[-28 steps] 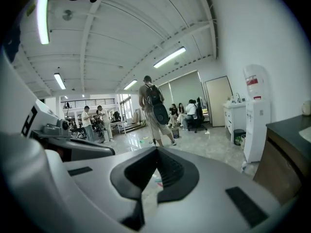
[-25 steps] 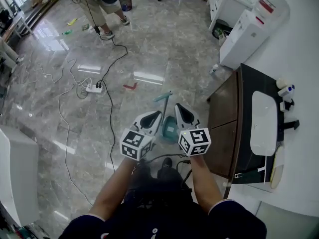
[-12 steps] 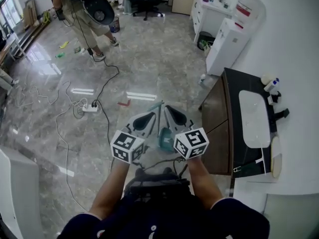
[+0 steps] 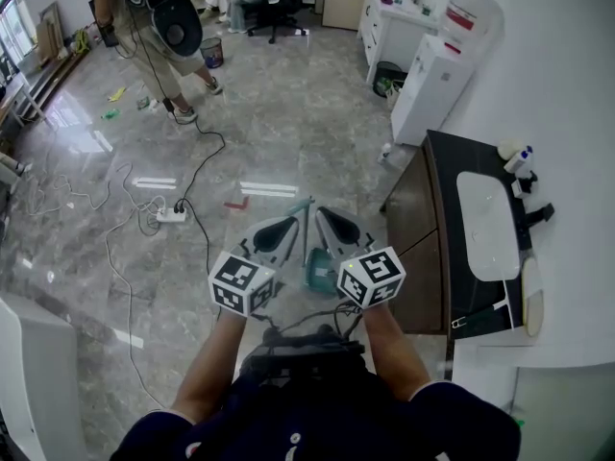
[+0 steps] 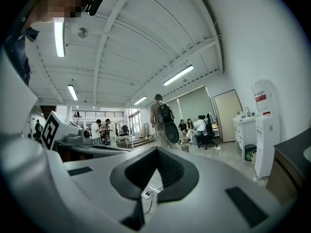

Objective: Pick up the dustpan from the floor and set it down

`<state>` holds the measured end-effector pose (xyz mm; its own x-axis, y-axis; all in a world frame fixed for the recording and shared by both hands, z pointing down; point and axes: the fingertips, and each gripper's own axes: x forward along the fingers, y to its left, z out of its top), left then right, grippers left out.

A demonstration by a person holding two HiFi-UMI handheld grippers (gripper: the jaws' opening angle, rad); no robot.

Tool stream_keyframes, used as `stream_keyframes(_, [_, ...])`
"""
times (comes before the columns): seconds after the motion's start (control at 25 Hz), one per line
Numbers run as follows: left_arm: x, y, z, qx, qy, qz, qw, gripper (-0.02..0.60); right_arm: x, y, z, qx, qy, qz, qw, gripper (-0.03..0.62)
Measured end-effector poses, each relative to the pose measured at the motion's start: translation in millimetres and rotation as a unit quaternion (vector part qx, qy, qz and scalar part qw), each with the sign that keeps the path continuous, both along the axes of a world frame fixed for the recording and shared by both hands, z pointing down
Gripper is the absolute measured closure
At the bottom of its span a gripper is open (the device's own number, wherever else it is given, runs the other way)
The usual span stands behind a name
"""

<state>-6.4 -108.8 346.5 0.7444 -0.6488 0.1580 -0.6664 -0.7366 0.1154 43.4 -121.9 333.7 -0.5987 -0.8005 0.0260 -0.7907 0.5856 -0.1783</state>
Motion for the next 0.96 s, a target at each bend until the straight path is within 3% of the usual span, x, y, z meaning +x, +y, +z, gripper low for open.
stream_keyframes(0.96, [-5,15,-6,0.008,0.005,0.011,0.9999,0.568,-10,15,-8,0.014,0.01,-0.004,1.0,0.586])
